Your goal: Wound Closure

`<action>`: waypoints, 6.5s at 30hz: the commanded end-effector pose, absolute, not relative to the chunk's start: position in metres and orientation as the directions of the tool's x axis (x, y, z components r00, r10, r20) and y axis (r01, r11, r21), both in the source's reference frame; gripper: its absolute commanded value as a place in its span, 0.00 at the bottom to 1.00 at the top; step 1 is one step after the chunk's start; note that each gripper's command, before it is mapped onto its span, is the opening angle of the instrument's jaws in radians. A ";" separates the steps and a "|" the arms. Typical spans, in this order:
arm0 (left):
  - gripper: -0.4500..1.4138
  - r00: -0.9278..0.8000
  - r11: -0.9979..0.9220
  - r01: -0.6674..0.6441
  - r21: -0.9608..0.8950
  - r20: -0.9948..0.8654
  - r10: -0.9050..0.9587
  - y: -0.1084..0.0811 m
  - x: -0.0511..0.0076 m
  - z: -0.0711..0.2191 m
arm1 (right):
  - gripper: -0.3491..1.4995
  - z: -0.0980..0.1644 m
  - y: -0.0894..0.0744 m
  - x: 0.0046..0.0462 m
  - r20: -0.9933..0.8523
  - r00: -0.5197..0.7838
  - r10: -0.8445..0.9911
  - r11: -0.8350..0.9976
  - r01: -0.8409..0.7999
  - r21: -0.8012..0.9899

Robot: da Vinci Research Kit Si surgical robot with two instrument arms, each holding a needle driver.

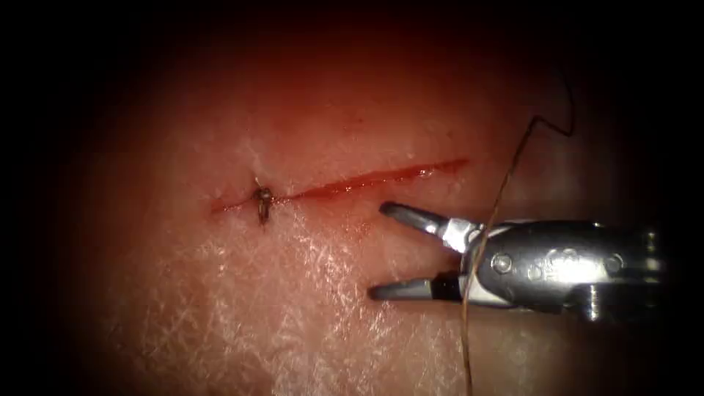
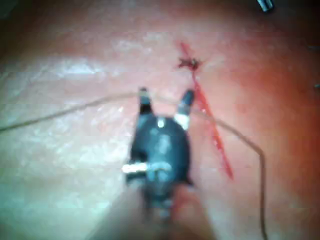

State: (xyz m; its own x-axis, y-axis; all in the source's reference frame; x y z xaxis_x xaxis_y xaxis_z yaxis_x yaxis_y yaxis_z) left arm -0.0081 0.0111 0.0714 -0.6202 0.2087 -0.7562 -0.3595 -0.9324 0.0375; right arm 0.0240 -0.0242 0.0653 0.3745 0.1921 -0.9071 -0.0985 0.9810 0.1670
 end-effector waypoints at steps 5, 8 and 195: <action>0.32 -0.598 -0.931 -0.356 -0.077 -0.747 0.290 0.008 -0.0088 0.075 | 0.78 0.066 -0.025 0.0235 -0.903 0.376 0.210 0.977 -0.114 0.179; 0.67 -0.595 -0.915 -0.367 -0.169 -0.713 0.370 0.007 -0.0087 0.075 | 0.78 0.066 -0.025 0.0230 -0.902 0.377 0.211 0.977 -0.116 0.180; 0.00 -0.050 -0.520 -0.032 -0.854 -0.518 0.854 0.006 -0.0390 0.051 | 0.77 0.069 -0.027 0.0148 -0.825 0.464 0.322 0.946 -0.190 0.263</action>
State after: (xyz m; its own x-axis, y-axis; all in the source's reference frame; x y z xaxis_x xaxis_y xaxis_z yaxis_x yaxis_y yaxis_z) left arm -0.0379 0.0073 0.0505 -0.0429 0.8448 -0.5334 -0.0438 -0.5350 -0.8437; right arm 0.0142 -0.0264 0.0684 0.4657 0.3214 -0.8246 -0.1920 0.9462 0.2603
